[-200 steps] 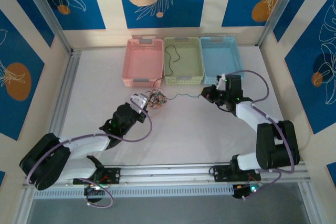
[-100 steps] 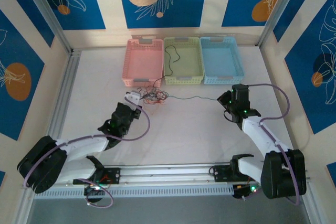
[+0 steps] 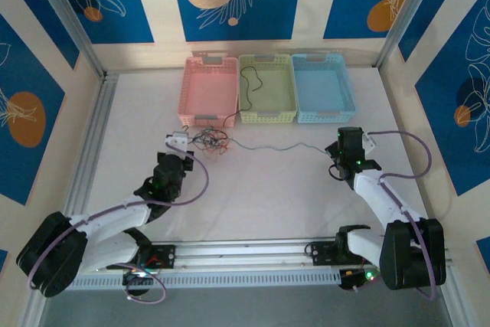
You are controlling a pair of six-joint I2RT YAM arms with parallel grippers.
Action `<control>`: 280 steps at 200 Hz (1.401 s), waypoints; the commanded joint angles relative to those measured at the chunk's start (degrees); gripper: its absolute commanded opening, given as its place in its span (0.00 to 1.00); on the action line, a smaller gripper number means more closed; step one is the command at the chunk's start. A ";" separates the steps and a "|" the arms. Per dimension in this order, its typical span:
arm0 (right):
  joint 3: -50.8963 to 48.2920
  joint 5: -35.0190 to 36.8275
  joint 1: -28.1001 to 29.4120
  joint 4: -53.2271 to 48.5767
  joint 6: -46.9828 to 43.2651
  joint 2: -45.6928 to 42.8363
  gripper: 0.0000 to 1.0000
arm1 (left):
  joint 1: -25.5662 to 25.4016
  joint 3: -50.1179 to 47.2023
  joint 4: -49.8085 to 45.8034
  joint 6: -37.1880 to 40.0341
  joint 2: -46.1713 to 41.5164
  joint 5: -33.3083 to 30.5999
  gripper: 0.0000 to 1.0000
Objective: Untangle the cables
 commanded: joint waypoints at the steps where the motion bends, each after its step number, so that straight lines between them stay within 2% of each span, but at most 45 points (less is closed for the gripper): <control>1: 0.08 4.92 -0.71 -1.26 1.20 -0.67 0.00 | 1.54 -0.23 -0.23 -1.79 -1.25 -4.06 0.00; 42: 0.13 4.45 -1.13 -1.37 1.09 -0.41 0.00 | 1.74 -0.33 -0.19 -2.05 -1.34 -4.36 0.00; 77: 0.37 6.72 -1.81 -3.51 2.00 -1.58 0.00 | 2.51 -0.63 -1.31 -3.92 -2.51 -5.97 0.00; 114: -1.26 6.74 -6.52 -5.81 6.40 -3.69 0.00 | 3.78 -1.60 -2.95 -7.00 -4.76 -7.84 0.00; 149: -1.24 6.47 -7.23 -5.81 6.95 -2.91 0.00 | 4.17 -1.78 -3.71 -8.34 -5.32 -9.55 0.00; 212: -2.60 1.68 -7.64 -0.36 5.71 -0.22 0.00 | 4.60 -1.71 -2.88 -7.46 -4.57 -6.10 0.00; 240: -2.09 -0.85 -7.55 0.27 3.89 -1.25 0.00 | 4.60 -1.65 -2.69 -7.23 -4.40 -5.42 0.00; 268: 0.29 -7.22 -5.90 2.90 -3.71 -4.19 0.00 | 4.54 -1.58 -2.56 -7.24 -3.97 -4.53 0.00; 280: 2.70 -6.71 -3.44 1.63 -7.02 -5.79 0.00 | 4.54 -1.48 -2.60 -7.26 -3.85 -4.51 0.00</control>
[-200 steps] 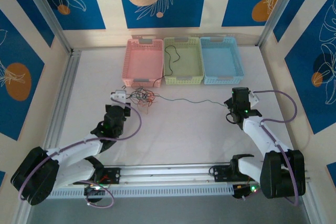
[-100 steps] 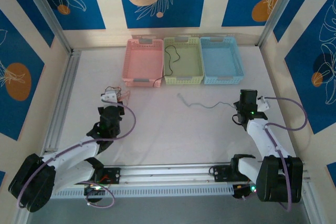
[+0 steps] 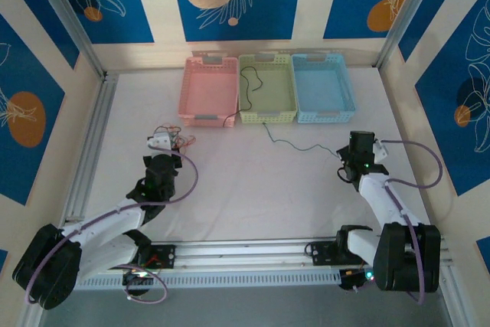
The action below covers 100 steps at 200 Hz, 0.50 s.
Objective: Untangle the cables
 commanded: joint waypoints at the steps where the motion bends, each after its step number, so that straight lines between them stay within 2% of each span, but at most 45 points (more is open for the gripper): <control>1: 4.70 -3.61 3.39 1.45 -7.67 -3.72 0.00 | 0.57 -0.24 0.66 -0.07 0.40 0.98 0.00; 29: 12.07 -2.64 10.43 -2.99 -16.89 -6.93 0.00 | 0.63 -0.27 0.65 -0.05 0.40 1.07 0.00; 57: 21.19 1.56 19.12 -8.18 -24.72 -7.01 0.00 | 0.58 -0.21 0.58 -0.48 0.44 1.14 0.00; 100: 31.36 2.06 28.30 -7.63 -31.96 -4.51 0.00 | 0.56 0.00 0.43 -0.39 0.77 1.37 0.00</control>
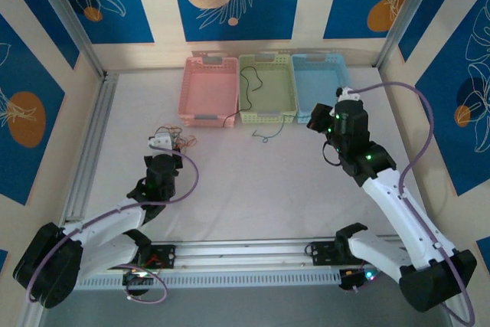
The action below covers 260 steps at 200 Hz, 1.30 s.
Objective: Untangle the cables
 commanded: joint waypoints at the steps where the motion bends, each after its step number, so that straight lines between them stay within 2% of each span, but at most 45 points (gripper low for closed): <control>1: 4.45 2.10 3.33 -0.74 -6.93 1.23 0.00 | 0.53 0.04 0.37 -0.37 0.22 0.74 0.00; 23: 8.81 1.97 6.60 2.86 -10.85 3.39 0.00 | 0.61 -0.04 0.29 -0.50 0.04 0.72 0.00; 63: 19.37 1.78 8.97 4.38 -12.92 10.14 0.00 | 0.55 -0.01 0.02 -0.86 -0.06 0.54 0.00; 123: 34.99 3.99 10.68 9.98 -16.66 25.43 0.00 | 0.54 0.17 -0.10 -0.88 0.28 0.91 0.00; 147: 39.63 8.17 10.84 17.36 -18.27 34.02 0.00 | 0.58 0.26 -0.14 -0.87 0.30 1.02 0.00; 195: 54.32 14.49 11.05 18.45 -17.62 53.45 0.00 | 0.58 0.33 -0.11 -0.63 0.58 1.24 0.00; 218: 61.42 16.27 11.91 17.46 -17.86 61.85 0.00 | 0.61 0.34 -0.06 -0.63 0.62 1.42 0.00; 260: 77.39 14.62 13.89 7.69 -14.97 79.40 0.00 | 0.62 0.43 -0.08 -0.54 0.76 1.55 0.00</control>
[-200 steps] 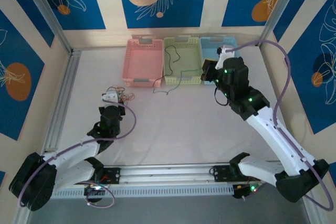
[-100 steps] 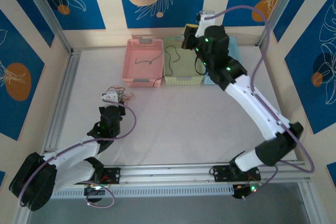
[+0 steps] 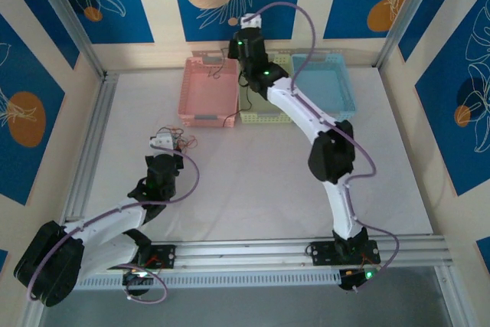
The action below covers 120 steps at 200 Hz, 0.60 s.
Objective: Untangle the cables
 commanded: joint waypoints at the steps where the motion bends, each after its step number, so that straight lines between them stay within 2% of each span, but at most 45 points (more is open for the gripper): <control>1: 8.41 1.26 1.88 -5.91 2.16 7.58 0.00 | 0.60 0.41 -0.04 -0.52 0.02 0.48 0.00; 39: 12.16 -3.05 3.71 -10.20 5.28 16.32 0.00 | 0.61 0.50 -0.11 -0.52 0.22 0.66 0.00; 120: 14.46 -12.47 2.83 -17.26 6.48 22.39 0.00 | 0.61 0.77 -0.19 -0.49 0.65 1.03 0.00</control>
